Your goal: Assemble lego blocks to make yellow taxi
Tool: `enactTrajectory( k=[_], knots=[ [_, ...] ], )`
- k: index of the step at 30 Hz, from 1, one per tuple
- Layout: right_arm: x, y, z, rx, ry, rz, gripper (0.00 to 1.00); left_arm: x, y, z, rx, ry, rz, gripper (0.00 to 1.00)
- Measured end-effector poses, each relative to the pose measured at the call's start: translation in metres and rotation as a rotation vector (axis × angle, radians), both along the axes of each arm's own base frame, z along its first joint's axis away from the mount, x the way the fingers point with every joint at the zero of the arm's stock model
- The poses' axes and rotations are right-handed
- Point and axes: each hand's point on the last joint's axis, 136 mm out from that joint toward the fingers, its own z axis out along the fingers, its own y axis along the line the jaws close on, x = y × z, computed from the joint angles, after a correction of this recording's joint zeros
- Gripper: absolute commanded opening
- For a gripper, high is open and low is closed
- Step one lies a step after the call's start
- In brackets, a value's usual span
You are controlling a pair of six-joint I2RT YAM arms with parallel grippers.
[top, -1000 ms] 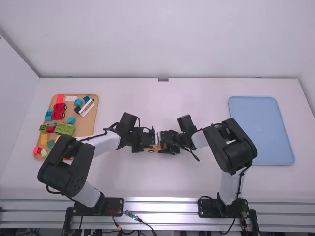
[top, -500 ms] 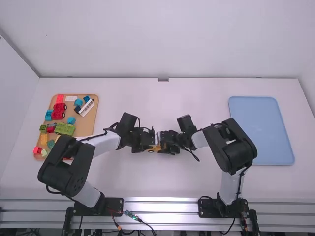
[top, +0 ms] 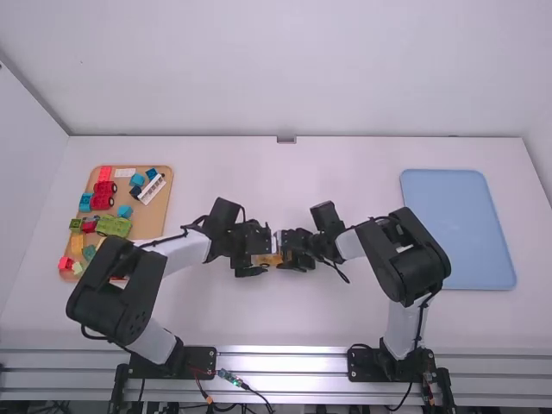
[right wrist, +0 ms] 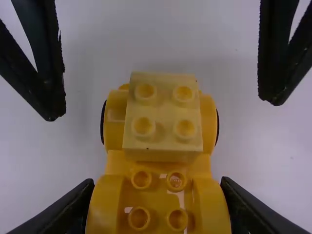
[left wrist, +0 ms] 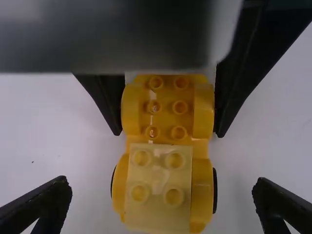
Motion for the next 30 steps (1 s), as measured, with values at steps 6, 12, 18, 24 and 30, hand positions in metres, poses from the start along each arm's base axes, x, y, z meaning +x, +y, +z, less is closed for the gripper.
enactTrajectory(
  k=[6,12,18,24,30],
  knots=[
    [0.0,0.0,0.0,-0.001,0.001,-0.001,0.64,-0.003,0.004,0.001,0.03,0.044,0.018,0.99],
    [0.0,0.0,0.0,-0.001,0.0,-0.002,0.64,-0.004,0.015,0.02,0.019,0.029,0.002,0.99],
    [0.0,0.0,0.0,-0.001,0.0,-0.002,0.64,0.006,0.026,0.044,-0.111,-0.017,-0.006,0.99],
    [0.0,0.0,0.0,-0.001,-0.001,-0.002,0.64,0.001,0.019,0.06,-0.246,0.0,-0.041,0.98],
    [0.001,0.0,0.0,0.0,-0.002,-0.002,0.64,-0.002,0.007,0.065,-0.294,-0.033,-0.089,0.02]
  ],
)
